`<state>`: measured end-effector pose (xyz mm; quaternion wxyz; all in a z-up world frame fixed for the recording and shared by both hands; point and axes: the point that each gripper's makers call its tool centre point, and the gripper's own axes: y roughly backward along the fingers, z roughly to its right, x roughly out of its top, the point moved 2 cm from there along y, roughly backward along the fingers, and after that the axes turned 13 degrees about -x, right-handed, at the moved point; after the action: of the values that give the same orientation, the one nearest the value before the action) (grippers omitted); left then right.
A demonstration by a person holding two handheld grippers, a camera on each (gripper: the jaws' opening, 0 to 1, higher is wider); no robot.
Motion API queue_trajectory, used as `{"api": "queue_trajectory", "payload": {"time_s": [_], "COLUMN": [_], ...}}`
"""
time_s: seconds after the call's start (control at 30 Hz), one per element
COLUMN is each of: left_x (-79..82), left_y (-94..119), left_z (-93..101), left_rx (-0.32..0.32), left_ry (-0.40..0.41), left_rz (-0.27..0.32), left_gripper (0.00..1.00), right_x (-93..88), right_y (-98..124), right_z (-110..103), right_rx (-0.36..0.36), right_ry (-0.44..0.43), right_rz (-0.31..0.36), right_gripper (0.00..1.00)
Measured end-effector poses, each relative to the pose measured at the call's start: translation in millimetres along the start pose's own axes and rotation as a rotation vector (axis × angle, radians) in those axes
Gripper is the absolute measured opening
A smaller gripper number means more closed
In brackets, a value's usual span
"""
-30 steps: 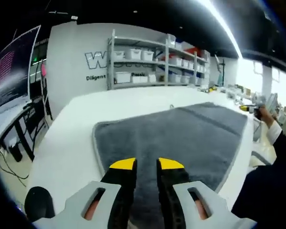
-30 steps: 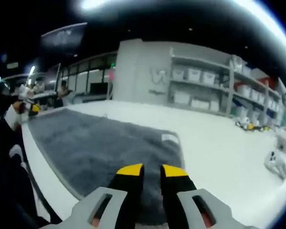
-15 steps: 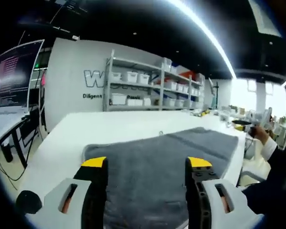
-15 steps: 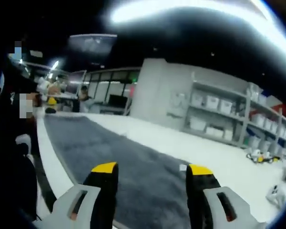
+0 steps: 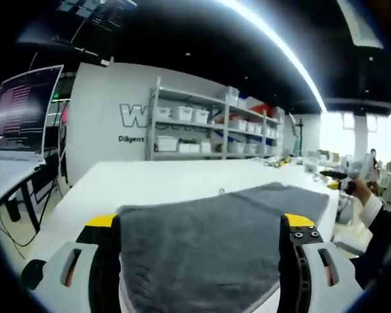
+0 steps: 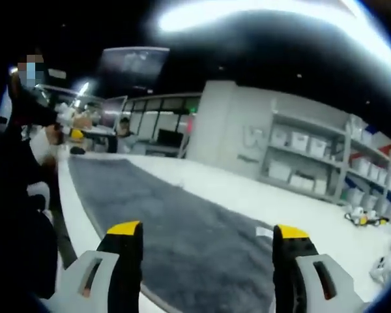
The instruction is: Open the folded towel by lifting each exposed corner and separating the folded layers until the towel lies flat within the target outline without major curled edges
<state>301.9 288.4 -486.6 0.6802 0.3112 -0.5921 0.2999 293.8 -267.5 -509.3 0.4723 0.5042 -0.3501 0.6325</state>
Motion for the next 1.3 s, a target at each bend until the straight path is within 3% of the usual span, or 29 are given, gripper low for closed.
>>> {"api": "queue_trajectory", "payload": {"time_s": [0.23, 0.53, 0.9, 1.3], "left_x": [-1.3, 5.2, 5.7, 13.4], "left_y": [3, 0, 2, -1], "left_z": [1.3, 11.7, 14.3, 24.9], "left_rx": [0.004, -0.022, -0.017, -0.087], "left_ry": [0.015, -0.022, -0.045, -0.008], "left_rz": [-0.011, 0.0, -0.01, 0.054], "left_gripper": [1.0, 1.0, 1.0, 1.0], "right_x": [5.7, 14.5, 19.6, 20.6], "right_y": [1, 2, 1, -2], "right_z": [-8, -11, -14, -20], "right_rx": [0.007, 0.013, 0.016, 0.025], "right_ry": [0.019, -0.015, -0.043, -0.069], "right_rz": [-0.018, -0.008, 0.006, 0.011], "right_gripper": [0.84, 0.99, 0.99, 0.99]}}
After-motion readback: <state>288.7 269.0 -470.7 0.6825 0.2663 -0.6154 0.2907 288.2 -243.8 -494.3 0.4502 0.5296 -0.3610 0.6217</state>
